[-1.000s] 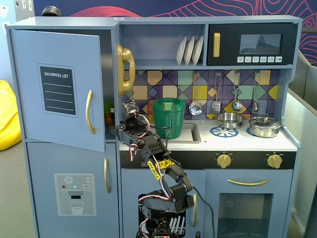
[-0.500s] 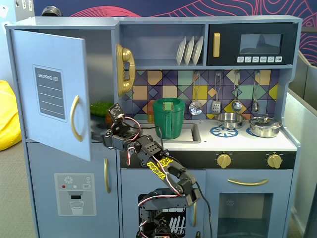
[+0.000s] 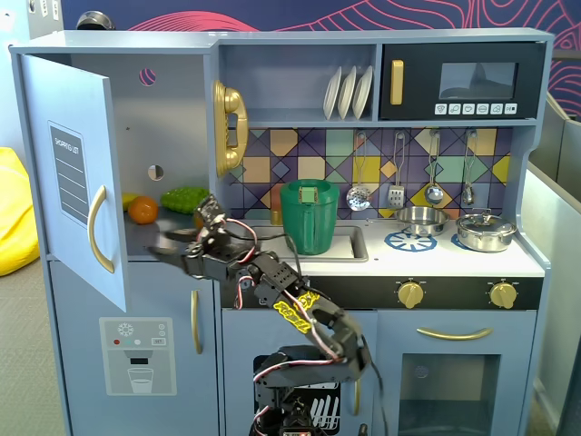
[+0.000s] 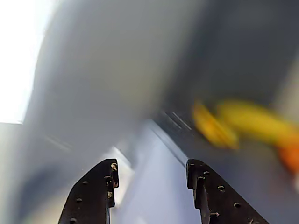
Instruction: Open the left cabinet door
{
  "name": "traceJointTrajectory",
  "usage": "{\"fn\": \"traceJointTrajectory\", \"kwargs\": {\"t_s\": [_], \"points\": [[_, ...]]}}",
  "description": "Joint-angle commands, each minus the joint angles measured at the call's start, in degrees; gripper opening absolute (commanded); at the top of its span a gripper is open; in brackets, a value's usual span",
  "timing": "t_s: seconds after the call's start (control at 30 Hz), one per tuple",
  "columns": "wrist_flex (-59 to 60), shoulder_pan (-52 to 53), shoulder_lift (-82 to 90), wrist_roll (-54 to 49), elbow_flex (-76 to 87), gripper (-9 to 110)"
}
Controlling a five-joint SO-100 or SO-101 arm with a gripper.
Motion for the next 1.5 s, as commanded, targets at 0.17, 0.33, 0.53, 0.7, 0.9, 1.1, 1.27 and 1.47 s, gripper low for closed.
{"fn": "traceJointTrajectory", "kwargs": {"t_s": [0.17,0.33,0.53,0.7,0.9,1.1,1.27,1.47], "points": [[25.1,36.4,4.5,9.3,4.6,9],[33.7,44.6,13.0,12.3,16.6,9],[41.4,53.5,18.3,18.0,27.8,8],[43.9,57.5,22.1,22.1,35.9,7],[47.5,61.1,24.6,23.6,40.4,1],[52.4,60.6,24.6,24.0,43.9,0],[56.3,61.2,24.6,20.8,44.4,0],[60.7,59.8,24.7,15.5,44.4,0]]}}
